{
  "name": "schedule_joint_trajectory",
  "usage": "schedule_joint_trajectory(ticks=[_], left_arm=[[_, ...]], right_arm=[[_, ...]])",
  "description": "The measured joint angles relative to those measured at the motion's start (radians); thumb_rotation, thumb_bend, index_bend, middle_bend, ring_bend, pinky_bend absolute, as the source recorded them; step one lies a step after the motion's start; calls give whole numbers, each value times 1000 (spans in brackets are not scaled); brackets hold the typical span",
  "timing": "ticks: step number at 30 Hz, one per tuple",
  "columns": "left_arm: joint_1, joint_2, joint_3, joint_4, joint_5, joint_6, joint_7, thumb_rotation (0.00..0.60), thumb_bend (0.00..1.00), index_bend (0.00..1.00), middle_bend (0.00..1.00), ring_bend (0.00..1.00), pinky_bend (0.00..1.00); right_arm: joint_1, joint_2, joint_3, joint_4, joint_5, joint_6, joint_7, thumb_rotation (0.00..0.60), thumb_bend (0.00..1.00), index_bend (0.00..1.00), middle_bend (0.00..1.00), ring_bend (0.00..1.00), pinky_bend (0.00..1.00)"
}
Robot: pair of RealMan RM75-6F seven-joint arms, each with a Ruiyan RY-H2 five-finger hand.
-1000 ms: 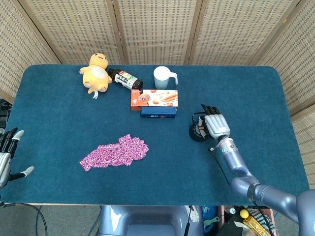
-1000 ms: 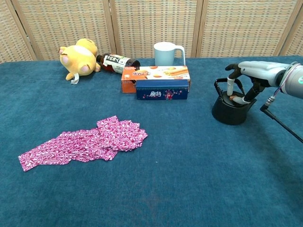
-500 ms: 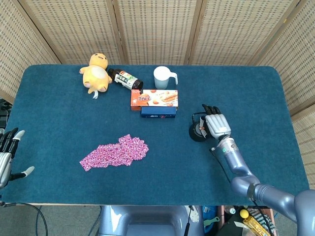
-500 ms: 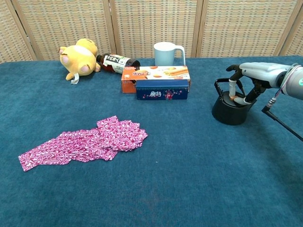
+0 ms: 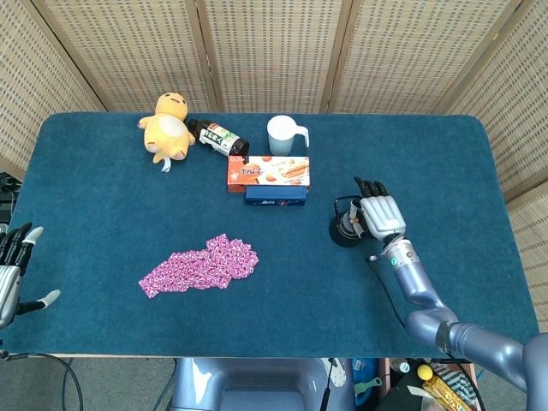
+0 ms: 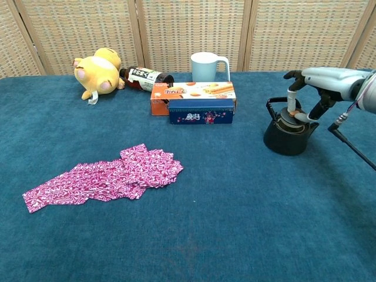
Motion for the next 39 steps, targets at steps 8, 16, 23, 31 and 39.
schedule_joint_trajectory(ticks=[8, 16, 23, 31, 39], left_arm=[[9, 10, 3, -7, 21, 24, -16, 600, 32, 0, 0, 0, 0], [18, 18, 10, -18, 44, 45, -21, 600, 32, 0, 0, 0, 0], [19, 17, 13, -21, 48, 46, -15, 600, 32, 0, 0, 0, 0], [16, 12, 14, -19, 44, 38, -5, 600, 31, 0, 0, 0, 0], [14, 11, 13, -16, 38, 31, -5, 600, 32, 0, 0, 0, 0]], right_arm=[[-52, 109, -6, -170, -85, 82, 35, 600, 589, 637, 0, 0, 0], [-125, 169, -101, -262, -258, 151, 78, 600, 598, 637, 0, 0, 0], [-171, 134, -202, -203, -418, 209, 74, 600, 600, 637, 0, 0, 0], [-196, 31, -267, -19, -523, 238, 73, 600, 600, 634, 0, 0, 0], [-210, 11, -277, 32, -531, 231, 95, 600, 311, 296, 0, 0, 0]])
